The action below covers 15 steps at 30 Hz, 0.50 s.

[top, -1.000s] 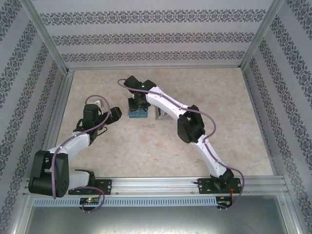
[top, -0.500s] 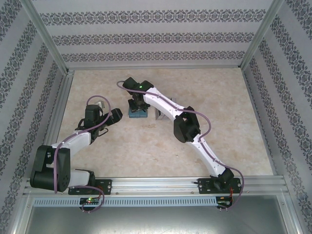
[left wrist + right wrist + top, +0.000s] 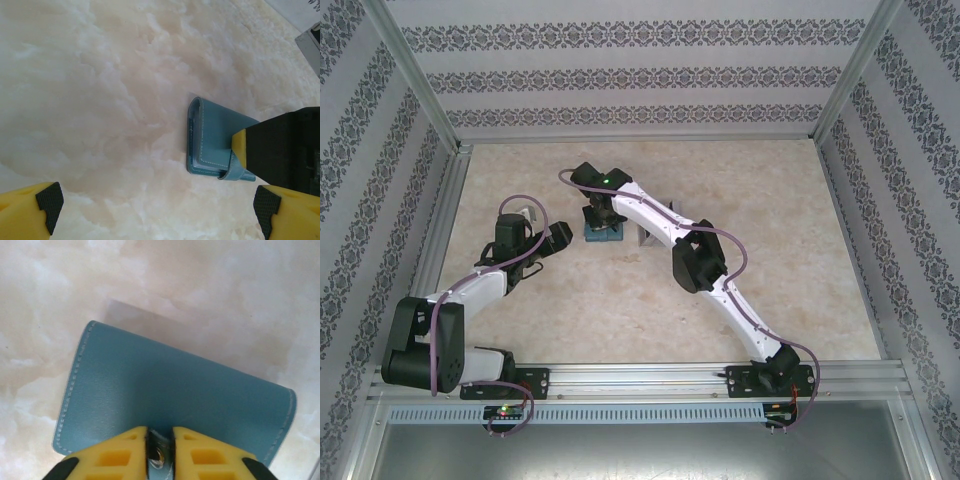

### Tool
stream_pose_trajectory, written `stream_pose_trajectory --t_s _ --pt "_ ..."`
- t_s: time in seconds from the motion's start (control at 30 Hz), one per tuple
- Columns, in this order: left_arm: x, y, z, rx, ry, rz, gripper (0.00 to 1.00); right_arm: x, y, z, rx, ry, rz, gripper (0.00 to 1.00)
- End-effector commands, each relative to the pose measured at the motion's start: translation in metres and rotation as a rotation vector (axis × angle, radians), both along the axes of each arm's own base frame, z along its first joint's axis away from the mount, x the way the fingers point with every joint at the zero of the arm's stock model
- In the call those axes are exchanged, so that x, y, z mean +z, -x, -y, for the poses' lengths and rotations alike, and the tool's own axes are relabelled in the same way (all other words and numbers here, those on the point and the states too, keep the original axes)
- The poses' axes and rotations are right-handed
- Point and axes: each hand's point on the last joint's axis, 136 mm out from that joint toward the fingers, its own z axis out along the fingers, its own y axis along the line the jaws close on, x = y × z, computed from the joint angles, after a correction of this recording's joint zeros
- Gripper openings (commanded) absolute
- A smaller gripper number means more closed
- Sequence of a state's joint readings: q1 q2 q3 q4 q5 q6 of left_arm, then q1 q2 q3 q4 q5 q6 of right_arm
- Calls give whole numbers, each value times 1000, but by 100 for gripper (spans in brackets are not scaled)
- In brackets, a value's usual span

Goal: Put the credit cards into the card holder
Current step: Open the button on the card holder.

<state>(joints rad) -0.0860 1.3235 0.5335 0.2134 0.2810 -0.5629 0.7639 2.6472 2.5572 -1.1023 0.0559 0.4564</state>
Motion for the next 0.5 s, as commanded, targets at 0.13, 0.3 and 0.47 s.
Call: stream_pose_trajectory --t_s 0.13,0.3,0.47 --pt "9 -4 6 -12 3 12 100 18 11 -1 43 24 49 12" --pt "9 -4 4 -7 -4 12 100 34 30 -11 114 -3 57 12" --pt "9 -4 2 1 -16 16 100 51 50 -15 149 -65 86 12"
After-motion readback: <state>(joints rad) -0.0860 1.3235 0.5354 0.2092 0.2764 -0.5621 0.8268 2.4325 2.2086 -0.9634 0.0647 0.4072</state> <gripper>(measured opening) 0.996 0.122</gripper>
